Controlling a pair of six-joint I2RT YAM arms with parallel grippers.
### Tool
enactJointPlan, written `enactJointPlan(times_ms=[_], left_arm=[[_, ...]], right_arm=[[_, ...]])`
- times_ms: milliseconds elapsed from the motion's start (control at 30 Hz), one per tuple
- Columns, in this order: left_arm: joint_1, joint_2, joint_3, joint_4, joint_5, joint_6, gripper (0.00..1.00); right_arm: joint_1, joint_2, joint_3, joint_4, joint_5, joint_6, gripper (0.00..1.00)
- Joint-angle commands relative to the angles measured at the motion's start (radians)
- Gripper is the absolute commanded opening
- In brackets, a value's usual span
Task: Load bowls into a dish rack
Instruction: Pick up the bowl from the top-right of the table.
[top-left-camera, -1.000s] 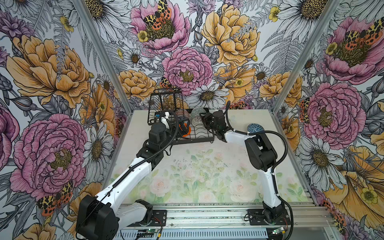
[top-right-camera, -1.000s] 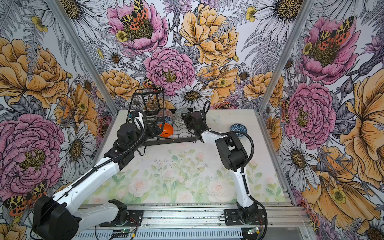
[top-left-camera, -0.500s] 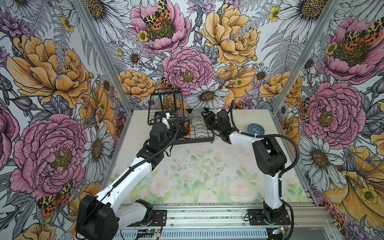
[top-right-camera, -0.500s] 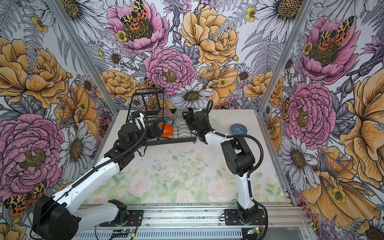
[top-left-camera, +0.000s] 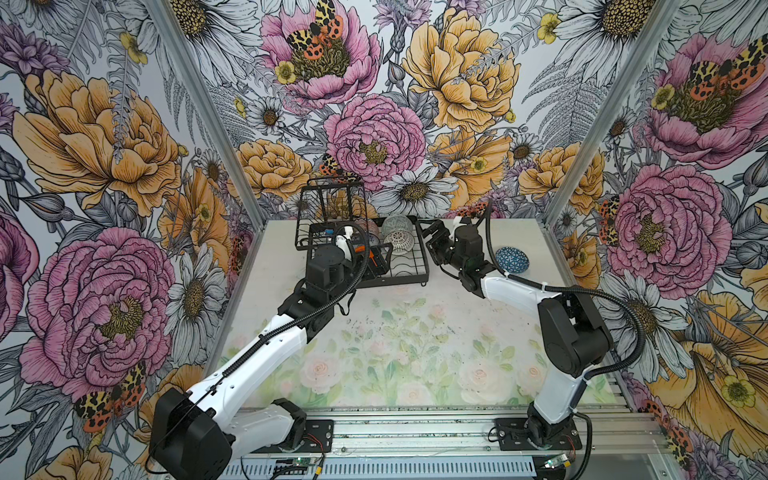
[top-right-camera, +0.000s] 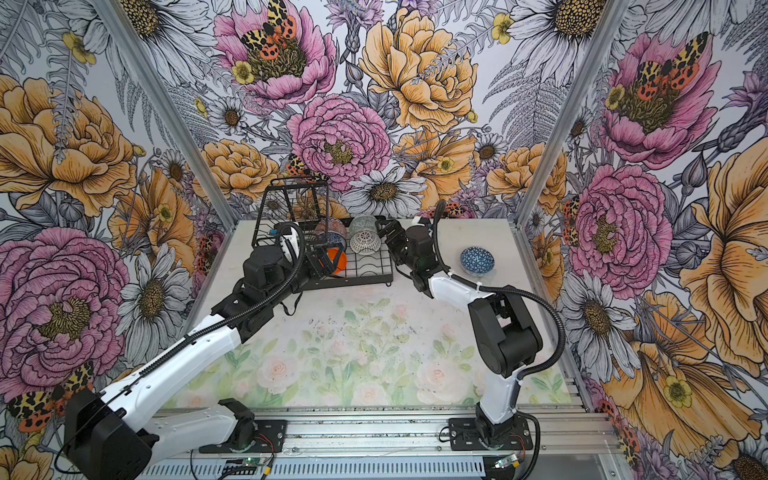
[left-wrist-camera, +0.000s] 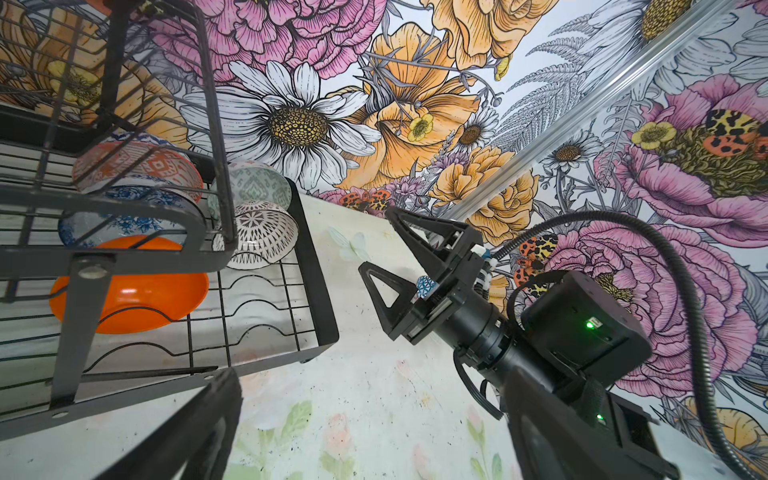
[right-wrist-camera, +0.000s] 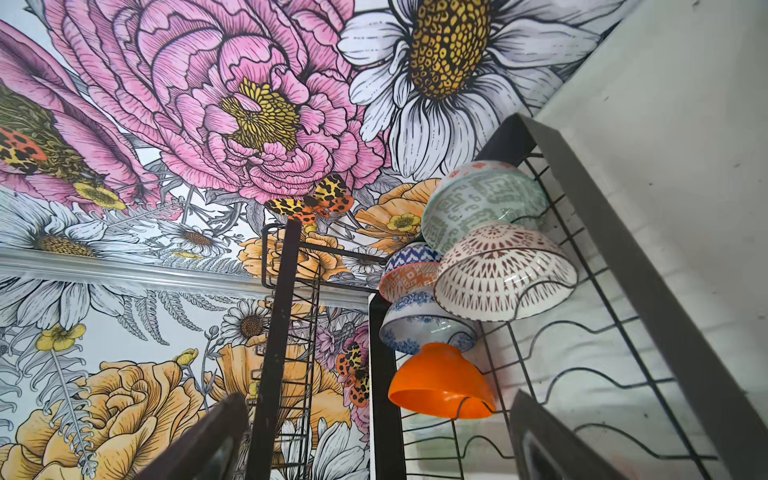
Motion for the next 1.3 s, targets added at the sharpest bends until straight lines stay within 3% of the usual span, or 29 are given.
enactJointPlan(times_ms=[0,167,300,500,800,1267], left_arm=[[-0.035,-0.033,0.025,-0.032,-0.058,0.008,0.99],[-0.077,-0.001,0.033,-0.029,-0.072,0.007,0.99],[-0.096,0.060,0.070,-0.022,-0.055,0.007,0.99],[-0.124,0.174,0.150,0.003,-0.028,0.015,0.99],[-0.151,0.337,0.248,0.027,0.009,0.018,0.99],[-0.115,0.504,0.335,0.024,0.068,0.033,0.99]], right_arm=[[-0.029,-0.109,-0.034,-0.050,0.004,-0.104,0.99],[-0.091,-0.260,-0.052,-0.242,0.029,-0.275,0.99],[-0.126,-0.349,-0.019,-0.472,0.161,-0.464,0.99],[-0.201,-0.405,-0.036,-0.578,0.280,-0.608,0.99],[-0.335,-0.254,0.056,-0.722,0.244,-0.694,0.99],[-0.384,0.029,0.228,-0.815,0.238,-0.775,0.99]])
